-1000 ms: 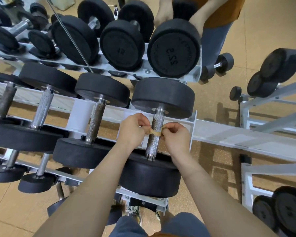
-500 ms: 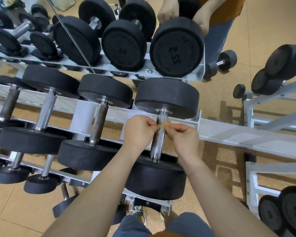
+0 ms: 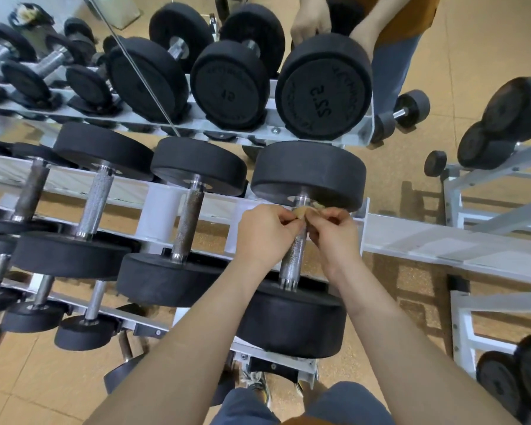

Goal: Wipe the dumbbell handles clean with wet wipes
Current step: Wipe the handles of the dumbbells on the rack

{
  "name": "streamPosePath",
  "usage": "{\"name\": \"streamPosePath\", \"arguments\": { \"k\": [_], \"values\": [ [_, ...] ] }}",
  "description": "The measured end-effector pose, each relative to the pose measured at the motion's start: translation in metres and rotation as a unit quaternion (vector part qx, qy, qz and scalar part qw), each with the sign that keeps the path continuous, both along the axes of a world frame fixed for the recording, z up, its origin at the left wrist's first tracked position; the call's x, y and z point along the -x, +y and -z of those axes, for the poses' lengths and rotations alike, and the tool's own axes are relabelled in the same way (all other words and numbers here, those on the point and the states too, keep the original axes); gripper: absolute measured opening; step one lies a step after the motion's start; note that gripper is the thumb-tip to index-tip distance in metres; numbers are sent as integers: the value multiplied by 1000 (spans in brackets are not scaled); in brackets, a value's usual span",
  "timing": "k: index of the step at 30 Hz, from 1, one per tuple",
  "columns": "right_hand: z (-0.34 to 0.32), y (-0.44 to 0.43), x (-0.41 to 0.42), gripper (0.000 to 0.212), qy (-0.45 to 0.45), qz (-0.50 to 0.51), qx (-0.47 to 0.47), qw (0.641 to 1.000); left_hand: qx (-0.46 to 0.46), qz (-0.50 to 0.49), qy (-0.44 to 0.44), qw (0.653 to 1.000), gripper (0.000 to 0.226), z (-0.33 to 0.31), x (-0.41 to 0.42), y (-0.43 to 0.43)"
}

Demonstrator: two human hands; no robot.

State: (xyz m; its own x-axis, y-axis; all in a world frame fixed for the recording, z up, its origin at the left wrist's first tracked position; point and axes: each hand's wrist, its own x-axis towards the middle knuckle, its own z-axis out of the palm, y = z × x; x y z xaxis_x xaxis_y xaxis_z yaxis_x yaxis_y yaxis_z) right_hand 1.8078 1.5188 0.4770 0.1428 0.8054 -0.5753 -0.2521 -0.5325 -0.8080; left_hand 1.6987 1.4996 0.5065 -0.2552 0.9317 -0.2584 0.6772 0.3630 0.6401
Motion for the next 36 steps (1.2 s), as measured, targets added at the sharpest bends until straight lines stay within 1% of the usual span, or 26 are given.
{"name": "streamPosePath", "arguments": {
  "k": [1, 3, 4, 6, 8, 10, 11, 13, 14, 16, 17, 18, 20, 21, 24, 26, 27, 29, 30, 31, 32, 33, 35, 36],
  "values": [
    [0, 5, 1, 24, 44, 39, 10, 998, -12, -23, -29, 999, 16, 0, -2, 3],
    [3, 6, 2, 20, 62, 62, 20, 996, -37, -54, -65, 996, 17, 1, -5, 11],
    [4, 4, 2, 15, 67, 56, 21, 996, -49, -59, -64, 995, 17, 2, -7, 14],
    [4, 2, 3, 8, 113, 66, 31, 991, -70, -58, -48, 995, 17, 7, -10, 18],
    [2, 5, 4, 13, 158, 113, 48, 980, -90, -55, -24, 994, 18, 10, -12, 18],
    [-3, 3, 7, 14, 160, 140, 42, 976, -112, -32, 19, 993, 17, 11, -12, 17],
    [-4, 1, 7, 15, 119, 134, 30, 983, -128, 2, 42, 991, 16, 11, -13, 16],
    [-1, -5, 4, 20, -28, 88, -20, 996, -157, 106, 100, 977, 13, 12, -15, 15],
    [3, -8, 3, 20, -93, 60, -48, 993, -165, 150, 130, 966, 10, 15, -14, 15],
    [5, -12, 2, 18, -172, 8, -93, 981, -167, 196, 163, 952, 10, 18, -7, 16],
    [4, -13, 4, 18, -210, -15, -121, 970, -165, 196, 160, 953, 13, 16, -4, 15],
    [2, -13, 6, 18, -259, -39, -158, 952, -165, 183, 151, 957, 16, 12, -2, 15],
    [1, -11, 9, 19, -357, -86, -235, 900, -145, 145, 142, 968, 22, 7, -1, 14],
    [1, -9, 8, 20, -387, -110, -258, 878, -132, 132, 142, 972, 23, 5, -1, 14],
    [1, -11, -3, 18, -426, -184, -255, 848, -76, 115, 136, 981, 22, 3, 1, 9],
    [-3, -23, -8, 20, -439, -237, -244, 831, -17, 142, 115, 983, 20, 1, 9, 0],
    [-6, -30, -10, 21, -440, -275, -232, 823, 16, 170, 111, 979, 18, -2, 12, -6],
    [-11, -44, -14, 19, -421, -371, -186, 806, 79, 228, 97, 966, 17, -7, 18, -17],
    [-13, -48, -16, 15, -402, -409, -161, 803, 107, 238, 76, 962, 17, -7, 23, -21],
    [-15, -48, -17, 12, -384, -428, -146, 805, 129, 227, 42, 964, 17, -6, 27, -24],
    [-17, -45, -17, 10, -381, -424, -148, 808, 139, 197, 4, 970, 17, -3, 30, -26],
    [-18, -38, -15, 11, -398, -398, -168, 810, 129, 157, -27, 979, 18, 1, 32, -26],
    [-18, -17, -8, 13, -454, -312, -240, 799, 77, 80, -63, 992, 13, 8, 31, -24],
    [-19, -9, -4, 12, -468, -290, -269, 790, 56, 59, -71, 994, 11, 9, 29, -23]
  ]
}}
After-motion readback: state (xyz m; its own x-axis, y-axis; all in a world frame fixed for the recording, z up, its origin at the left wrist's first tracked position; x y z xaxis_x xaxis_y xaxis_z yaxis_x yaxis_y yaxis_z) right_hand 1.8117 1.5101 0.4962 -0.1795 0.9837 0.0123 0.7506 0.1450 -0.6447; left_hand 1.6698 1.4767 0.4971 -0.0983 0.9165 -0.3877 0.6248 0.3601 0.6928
